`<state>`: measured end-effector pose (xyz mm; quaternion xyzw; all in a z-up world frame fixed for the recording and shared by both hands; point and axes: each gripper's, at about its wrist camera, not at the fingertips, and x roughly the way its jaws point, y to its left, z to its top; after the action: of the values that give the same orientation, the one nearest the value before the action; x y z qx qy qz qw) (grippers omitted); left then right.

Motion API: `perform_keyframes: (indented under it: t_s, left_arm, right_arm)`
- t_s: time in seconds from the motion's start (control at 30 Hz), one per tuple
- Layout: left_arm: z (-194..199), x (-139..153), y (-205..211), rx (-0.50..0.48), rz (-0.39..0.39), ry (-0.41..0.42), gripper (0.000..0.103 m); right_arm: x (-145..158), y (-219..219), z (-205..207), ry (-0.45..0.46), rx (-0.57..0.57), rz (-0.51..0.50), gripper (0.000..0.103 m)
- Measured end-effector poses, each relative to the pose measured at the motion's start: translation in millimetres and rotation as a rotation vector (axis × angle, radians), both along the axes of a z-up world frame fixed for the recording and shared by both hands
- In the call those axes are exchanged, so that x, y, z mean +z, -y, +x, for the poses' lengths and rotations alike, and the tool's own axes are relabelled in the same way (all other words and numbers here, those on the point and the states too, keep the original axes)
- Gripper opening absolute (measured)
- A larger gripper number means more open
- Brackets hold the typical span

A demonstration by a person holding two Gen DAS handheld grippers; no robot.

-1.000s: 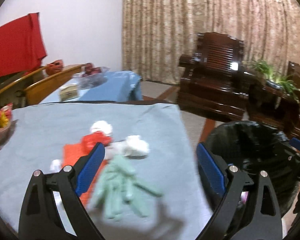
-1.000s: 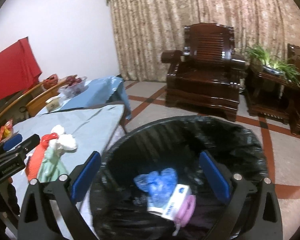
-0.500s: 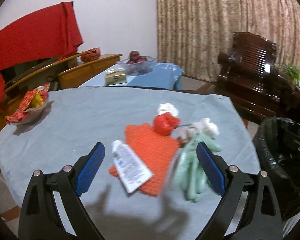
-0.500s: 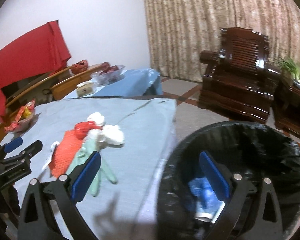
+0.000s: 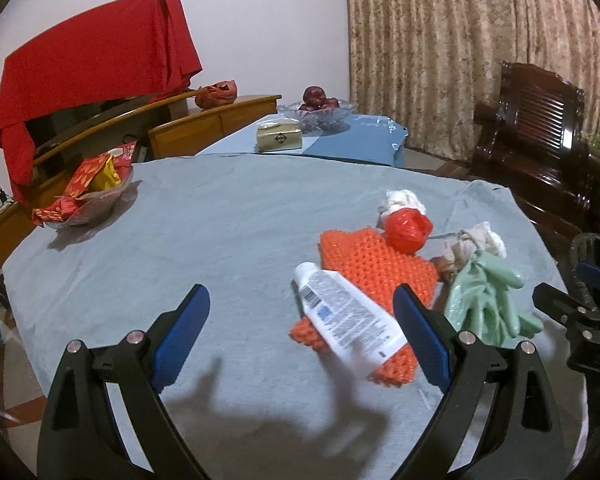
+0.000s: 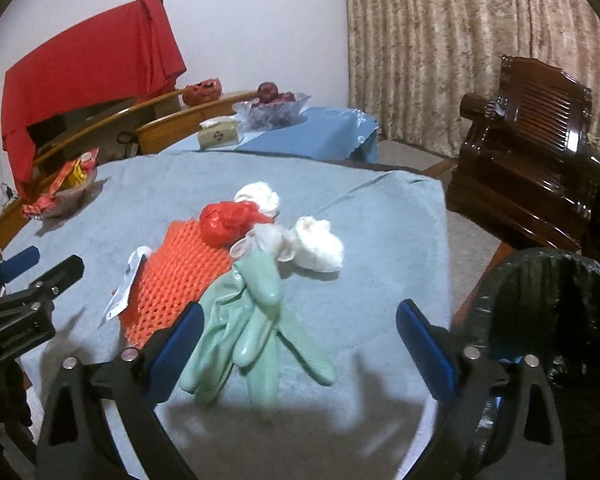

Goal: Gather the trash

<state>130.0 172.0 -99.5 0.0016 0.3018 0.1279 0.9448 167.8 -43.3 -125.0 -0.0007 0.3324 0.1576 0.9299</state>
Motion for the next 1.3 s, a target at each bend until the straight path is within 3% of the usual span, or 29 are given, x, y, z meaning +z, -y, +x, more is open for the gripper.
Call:
perform_keyframes:
  t_s: [0.3, 0.7, 1.07, 1.3]
  left_arm:
    - [4, -11, -13, 0.019, -0.016, -0.014, 0.090]
    - [14, -15, -14, 0.011, -0.040, -0.017, 0.090]
    - [49, -39, 6, -0.037, -0.044, -0.089, 0.090]
    - [38, -51, -7, -0.015, -0.058, -0.131, 0.090]
  right_arm:
    - [-7, -17, 21, -0.012, 0.022, -0.008, 0.082]
    - [-19, -33, 47, -0.062, 0.071, -0.003, 0.053]
    - [-19, -25, 46, -0.067, 0.065, 0.014, 0.052]
    - [-19, -27, 45, -0.064, 0.070, 0.010, 0.052]
